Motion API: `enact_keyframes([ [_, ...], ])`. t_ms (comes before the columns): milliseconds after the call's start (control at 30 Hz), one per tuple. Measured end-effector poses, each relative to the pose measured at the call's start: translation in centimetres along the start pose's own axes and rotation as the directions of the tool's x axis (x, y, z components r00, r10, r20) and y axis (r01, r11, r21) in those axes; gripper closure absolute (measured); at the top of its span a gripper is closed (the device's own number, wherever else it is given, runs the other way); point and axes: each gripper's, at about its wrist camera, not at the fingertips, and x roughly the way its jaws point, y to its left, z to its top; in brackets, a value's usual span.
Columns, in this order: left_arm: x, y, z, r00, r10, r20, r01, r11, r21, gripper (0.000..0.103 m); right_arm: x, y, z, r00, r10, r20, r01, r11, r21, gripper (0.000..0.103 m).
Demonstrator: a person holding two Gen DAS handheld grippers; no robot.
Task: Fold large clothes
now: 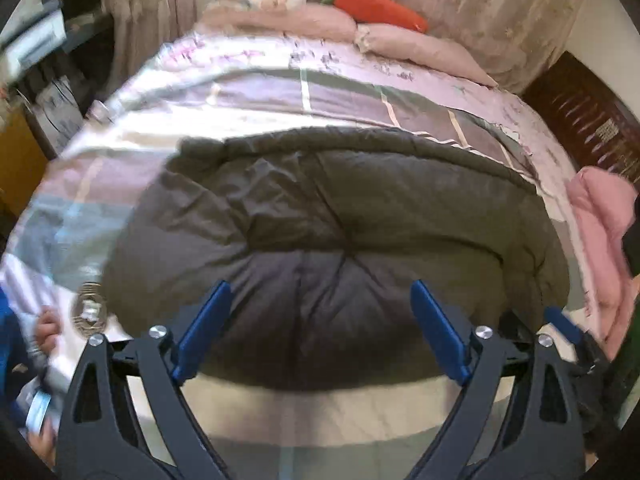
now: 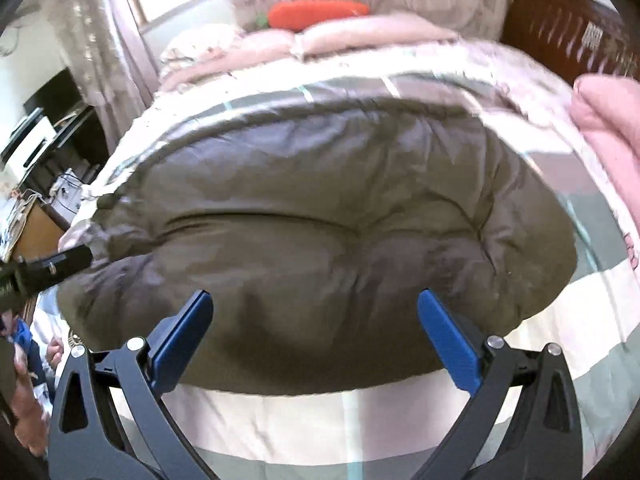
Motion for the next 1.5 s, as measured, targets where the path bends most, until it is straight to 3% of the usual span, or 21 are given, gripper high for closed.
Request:
enact_keyframes([
  [33, -1.5, -1.0, -1.0, 0.998, 0.05, 0.049, -0.052, 0.998, 0.032, 0.002, -0.7, 0.0, -0.3, 1.0, -0.008, 0.002, 0.008, 1.0, -0.007, 0.001],
  [100, -3.1, -2.5, -2.5, 0.992, 0.085, 0.096, -0.092, 0.993, 0.076, 0.002, -1.6, -0.5, -0.6, 1.0, -0.028, -0.007, 0.028, 1.0, -0.014, 0.001],
  [233, -3.7, -5.1, -3.8, 0.995, 0.052, 0.09, -0.064, 0.989, 0.131, 0.002, -2.7, -2.0, -0.2, 0.996, -0.084, -0.008, 0.084, 0.996, -0.014, 0.001],
  [333, -4.2, -6.7, -4.8, 0.994, 0.053, 0.097, -0.066, 0.989, 0.135, 0.002, -3.2, -3.2, -0.2, 0.997, -0.076, -0.015, 0.076, 0.997, -0.001, 0.001],
  [467, -4.9, -7.9, -5.9, 0.997, -0.022, 0.079, 0.013, 0.994, 0.108, 0.002, -4.3, -3.8, -0.6, 0.995, -0.098, -0.02, 0.098, 0.995, 0.005, 0.001],
  [600, -6.3, -9.3, -6.6, 0.991, 0.033, 0.13, -0.05, 0.99, 0.135, 0.002, -6.1, -4.2, -0.7, 0.988, -0.154, 0.013, 0.154, 0.988, 0.007, 0.001],
  [767, -7.0, -10.2, -6.7, 0.989, -0.02, 0.146, -0.006, 0.985, 0.174, 0.002, -8.0, -4.6, -0.8, 0.975, -0.212, 0.062, 0.213, 0.977, -0.008, 0.001],
  [967, -6.4, -10.1, -6.9, 0.993, -0.026, 0.115, 0.006, 0.985, 0.171, 0.002, -7.7, -4.6, -1.1, 0.975, -0.219, 0.04, 0.22, 0.975, -0.025, 0.001],
  [1100, -6.0, -9.4, -6.9, 0.993, 0.052, 0.109, -0.068, 0.987, 0.146, 0.002, -7.8, -4.2, -1.1, 0.979, -0.197, 0.048, 0.199, 0.979, -0.035, 0.001],
  [1200, -6.0, -8.8, -6.9, 0.981, 0.138, 0.137, -0.156, 0.979, 0.132, 0.002, -8.1, -3.5, -1.3, 0.979, -0.193, 0.061, 0.196, 0.979, -0.058, 0.001],
  [1500, -5.7, -8.0, -6.8, 0.983, 0.14, 0.117, -0.154, 0.981, 0.116, 0.002, -8.1, -3.0, -1.6, 0.979, -0.196, 0.055, 0.2, 0.977, -0.069, 0.001],
])
